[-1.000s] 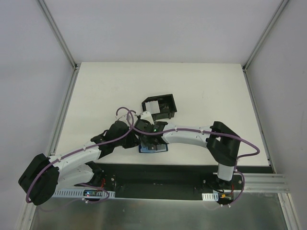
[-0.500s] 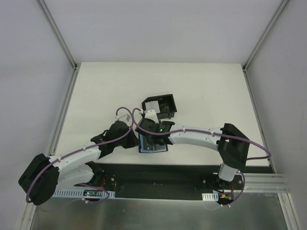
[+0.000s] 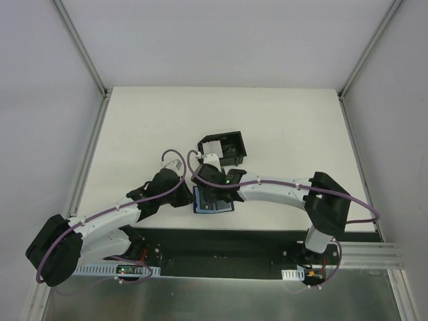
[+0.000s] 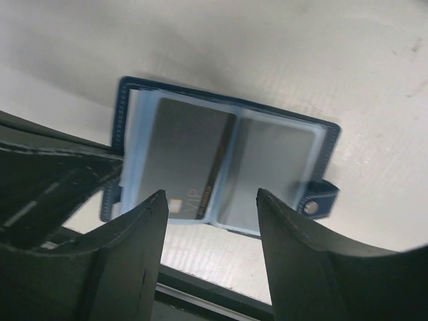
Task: Put the credit cards into the card holder
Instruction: Insert the credit card into the card holder.
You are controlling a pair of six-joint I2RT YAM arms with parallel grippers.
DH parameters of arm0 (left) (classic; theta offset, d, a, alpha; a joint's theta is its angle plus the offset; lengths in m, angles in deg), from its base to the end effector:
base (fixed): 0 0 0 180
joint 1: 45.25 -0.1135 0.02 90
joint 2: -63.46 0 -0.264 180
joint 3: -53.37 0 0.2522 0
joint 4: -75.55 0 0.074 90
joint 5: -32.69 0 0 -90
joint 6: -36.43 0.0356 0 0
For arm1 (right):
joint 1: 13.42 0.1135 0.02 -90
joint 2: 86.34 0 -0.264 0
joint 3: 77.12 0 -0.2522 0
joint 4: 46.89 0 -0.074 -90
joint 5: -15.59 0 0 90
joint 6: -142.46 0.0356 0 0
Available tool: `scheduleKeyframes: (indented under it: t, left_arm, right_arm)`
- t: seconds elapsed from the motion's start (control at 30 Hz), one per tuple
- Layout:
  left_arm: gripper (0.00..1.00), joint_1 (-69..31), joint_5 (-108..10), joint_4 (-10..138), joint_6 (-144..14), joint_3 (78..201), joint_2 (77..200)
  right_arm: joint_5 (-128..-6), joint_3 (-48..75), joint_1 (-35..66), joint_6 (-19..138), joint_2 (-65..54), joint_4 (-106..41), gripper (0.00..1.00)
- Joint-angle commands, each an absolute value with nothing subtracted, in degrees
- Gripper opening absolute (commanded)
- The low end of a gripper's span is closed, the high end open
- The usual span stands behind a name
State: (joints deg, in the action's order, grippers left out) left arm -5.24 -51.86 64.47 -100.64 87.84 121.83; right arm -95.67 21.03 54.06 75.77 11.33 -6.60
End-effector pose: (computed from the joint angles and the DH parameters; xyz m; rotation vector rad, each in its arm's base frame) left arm 0.1524 -0.1323 0.1734 -0.0864 2.3445 -0.9223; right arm 0.1489 0.3254 0.2174 -0.7955 2.3351 0.2097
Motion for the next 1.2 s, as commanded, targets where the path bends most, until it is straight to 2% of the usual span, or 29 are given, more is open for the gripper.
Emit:
scheduleKeyframes:
  t: [0.0, 0.57, 0.87, 1.17]
  left_arm:
    - [0.00, -5.7, -52.7, 65.8, -100.2, 87.8, 120.4]
    - [0.00, -5.6, -52.0, 66.4, -100.0, 87.5, 119.4]
    - [0.00, -5.6, -51.5, 66.4, -99.7, 88.0, 119.3]
    - [0.00, -5.6, -51.7, 66.4, -99.9, 87.6, 118.8]
  right_arm:
    - [-90.9, 17.1, 54.0, 75.0, 14.5, -10.3, 0.59]
    - [-88.5, 17.1, 52.9, 75.8, 17.2, -12.4, 0.61]
    - [-95.3, 11.2, 54.7, 75.0, 19.1, -2.7, 0.58]
    - [-95.1, 11.3, 55.0, 74.8, 19.0, -3.4, 0.56]
